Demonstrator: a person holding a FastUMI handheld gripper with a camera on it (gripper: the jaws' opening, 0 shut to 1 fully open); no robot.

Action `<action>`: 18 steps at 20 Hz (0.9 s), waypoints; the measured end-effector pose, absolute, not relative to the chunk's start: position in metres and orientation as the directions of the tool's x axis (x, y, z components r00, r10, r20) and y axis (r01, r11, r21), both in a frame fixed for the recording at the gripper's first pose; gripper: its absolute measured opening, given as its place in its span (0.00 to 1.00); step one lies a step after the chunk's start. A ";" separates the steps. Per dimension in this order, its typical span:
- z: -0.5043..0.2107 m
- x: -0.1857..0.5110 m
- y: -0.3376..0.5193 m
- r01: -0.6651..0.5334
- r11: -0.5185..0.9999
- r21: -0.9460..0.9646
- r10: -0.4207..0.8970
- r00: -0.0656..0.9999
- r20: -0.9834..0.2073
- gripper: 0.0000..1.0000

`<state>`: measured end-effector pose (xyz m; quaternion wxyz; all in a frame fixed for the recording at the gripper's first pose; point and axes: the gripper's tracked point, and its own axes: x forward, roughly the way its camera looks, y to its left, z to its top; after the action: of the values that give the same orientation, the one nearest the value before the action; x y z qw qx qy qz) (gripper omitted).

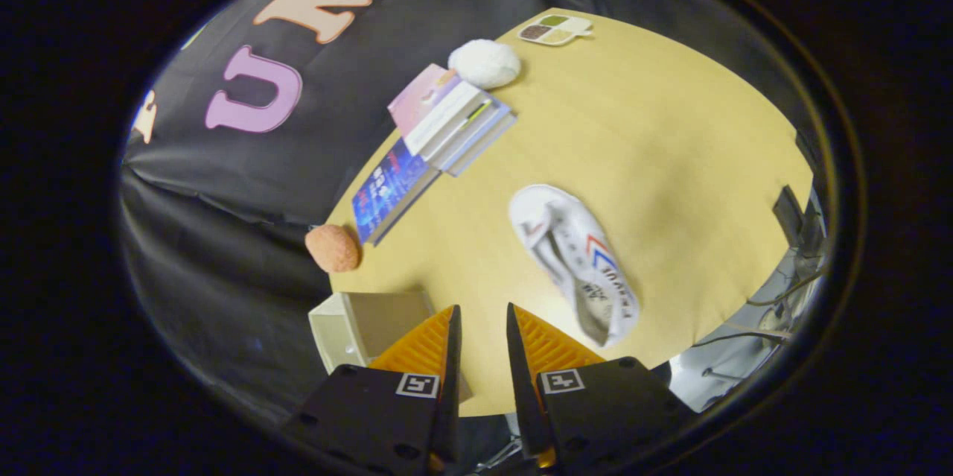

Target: Open the storage box then place both shoes into the box .Put the left shoe in first, then the right shoe, with the right side of both shoes facing outward in a uniform manner.

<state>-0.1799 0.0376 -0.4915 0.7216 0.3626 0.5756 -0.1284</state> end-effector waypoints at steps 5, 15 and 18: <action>-0.531 -0.213 -0.003 0.624 0.733 0.270 0.156 0.232 -0.960 0.35; -0.600 -0.215 -0.017 0.499 0.851 0.163 0.091 0.167 -0.982 0.44; -0.607 -0.211 -0.012 0.491 0.856 0.163 0.099 0.154 -0.983 0.47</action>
<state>-0.2108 -0.0116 -0.6071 0.7235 0.2316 0.6361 -0.1354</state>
